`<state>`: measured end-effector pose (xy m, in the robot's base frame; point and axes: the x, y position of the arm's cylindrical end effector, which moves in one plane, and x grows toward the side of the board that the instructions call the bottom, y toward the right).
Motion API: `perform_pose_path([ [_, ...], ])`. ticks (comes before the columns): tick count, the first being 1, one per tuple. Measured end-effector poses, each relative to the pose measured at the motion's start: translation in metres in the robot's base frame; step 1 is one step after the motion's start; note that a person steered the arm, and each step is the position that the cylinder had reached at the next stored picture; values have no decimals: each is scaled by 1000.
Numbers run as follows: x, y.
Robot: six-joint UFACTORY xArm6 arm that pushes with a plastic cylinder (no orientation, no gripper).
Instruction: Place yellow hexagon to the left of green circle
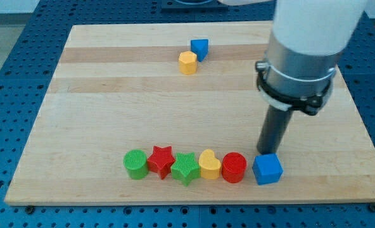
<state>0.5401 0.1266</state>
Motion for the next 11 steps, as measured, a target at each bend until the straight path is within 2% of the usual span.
perform_pose_path([
  [1,-23,12],
  [3,-156,6],
  [4,-215,-16],
  [5,-242,-65],
  [6,-243,-122],
  [9,-198,-213],
  [10,-221,-203],
  [11,-239,-170],
])
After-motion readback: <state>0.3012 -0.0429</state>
